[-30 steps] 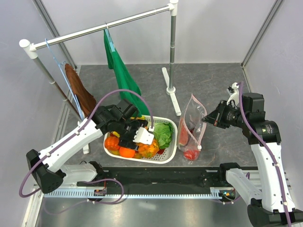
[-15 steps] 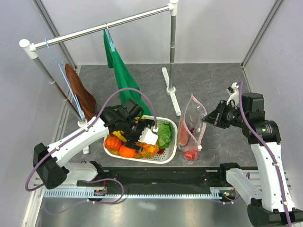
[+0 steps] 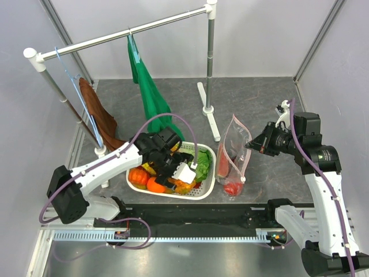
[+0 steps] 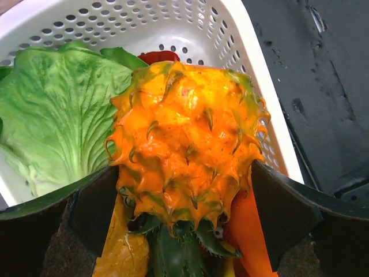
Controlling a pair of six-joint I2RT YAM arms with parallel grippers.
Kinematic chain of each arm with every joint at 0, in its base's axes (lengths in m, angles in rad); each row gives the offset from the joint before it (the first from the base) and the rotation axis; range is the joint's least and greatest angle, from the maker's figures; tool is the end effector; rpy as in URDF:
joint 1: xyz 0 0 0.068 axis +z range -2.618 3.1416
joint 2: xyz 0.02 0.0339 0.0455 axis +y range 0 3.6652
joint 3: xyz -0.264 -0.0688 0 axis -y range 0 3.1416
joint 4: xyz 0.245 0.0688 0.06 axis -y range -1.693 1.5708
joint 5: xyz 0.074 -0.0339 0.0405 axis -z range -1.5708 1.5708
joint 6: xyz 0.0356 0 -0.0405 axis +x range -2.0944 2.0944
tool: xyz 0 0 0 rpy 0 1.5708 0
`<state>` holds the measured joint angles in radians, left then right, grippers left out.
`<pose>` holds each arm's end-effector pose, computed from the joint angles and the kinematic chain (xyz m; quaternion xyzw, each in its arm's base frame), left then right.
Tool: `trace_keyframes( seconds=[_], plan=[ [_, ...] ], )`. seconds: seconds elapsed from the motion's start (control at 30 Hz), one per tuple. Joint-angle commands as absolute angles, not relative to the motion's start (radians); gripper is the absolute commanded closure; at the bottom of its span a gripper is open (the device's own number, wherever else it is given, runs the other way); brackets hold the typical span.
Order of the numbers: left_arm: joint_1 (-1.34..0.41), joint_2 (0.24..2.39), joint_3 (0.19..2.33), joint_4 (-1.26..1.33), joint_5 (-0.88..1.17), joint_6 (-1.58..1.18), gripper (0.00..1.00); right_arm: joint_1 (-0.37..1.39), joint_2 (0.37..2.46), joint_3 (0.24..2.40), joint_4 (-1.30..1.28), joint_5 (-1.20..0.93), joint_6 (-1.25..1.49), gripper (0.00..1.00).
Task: Place the food in the zip-top bag and seal the zipper
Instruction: Pick up the fake fruit from the bin.
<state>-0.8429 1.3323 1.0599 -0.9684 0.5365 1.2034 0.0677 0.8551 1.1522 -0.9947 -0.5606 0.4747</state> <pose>0.1485 -0.1940 0.2629 0.8347 0.4581 -0.2288 0.2027 0.1417 0.0286 0.3749 0.0614 0.8765 0.3504 0.3243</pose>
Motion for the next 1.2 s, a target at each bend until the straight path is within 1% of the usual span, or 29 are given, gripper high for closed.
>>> trace_keyframes(
  seconds=[0.0, 0.2, 0.27, 0.3, 0.37, 0.4, 0.47, 0.5, 0.53, 0.7, 0.87, 1.17],
  plan=[
    [-0.877, 1.370, 1.043, -0.927, 0.546, 1.230, 0.00, 0.066, 0.854, 1.144, -0.976, -0.560, 0.468, 1.00],
    [-0.923, 1.378, 1.048, -0.922, 0.519, 1.207, 0.00, 0.066, 0.853, 1.146, -0.977, -0.560, 0.466, 1.00],
    [-0.928, 1.371, 1.063, -0.928, 0.522, 1.197, 0.07, 0.066, 0.851, 1.149, -0.977, -0.557, 0.463, 1.00],
    [-0.928, 1.370, 1.072, -0.936, 0.525, 1.195, 0.12, 0.066, 0.851, 1.149, -0.979, -0.555, 0.463, 1.00],
    [-0.930, 1.365, 1.106, -0.956, 0.526, 1.181, 0.19, 0.066, 0.851, 1.147, -0.979, -0.558, 0.465, 1.00],
    [-0.928, 1.365, 1.120, -0.962, 0.529, 1.177, 0.27, 0.064, 0.851, 1.147, -0.979, -0.557, 0.465, 1.00],
    [-0.930, 1.359, 1.164, -0.992, 0.535, 1.170, 0.38, 0.066, 0.850, 1.149, -0.977, -0.557, 0.465, 1.00],
    [-0.928, 1.355, 1.176, -1.002, 0.548, 1.169, 0.46, 0.064, 0.850, 1.147, -0.979, -0.555, 0.465, 1.00],
    [-0.928, 1.344, 1.199, -1.008, 0.555, 1.158, 0.48, 0.066, 0.850, 1.149, -0.979, -0.555, 0.463, 1.00],
    [-0.956, 1.324, 1.259, -1.075, 0.583, 1.138, 0.52, 0.066, 0.847, 1.147, -0.979, -0.554, 0.463, 1.00],
    [-0.979, 1.293, 1.282, -1.112, 0.592, 1.120, 0.53, 0.064, 0.844, 1.150, -0.982, -0.552, 0.460, 1.00],
    [-1.028, 1.243, 1.399, -1.157, 0.633, 1.022, 0.55, 0.066, 0.847, 1.144, -0.977, -0.546, 0.456, 1.00]
  ],
)
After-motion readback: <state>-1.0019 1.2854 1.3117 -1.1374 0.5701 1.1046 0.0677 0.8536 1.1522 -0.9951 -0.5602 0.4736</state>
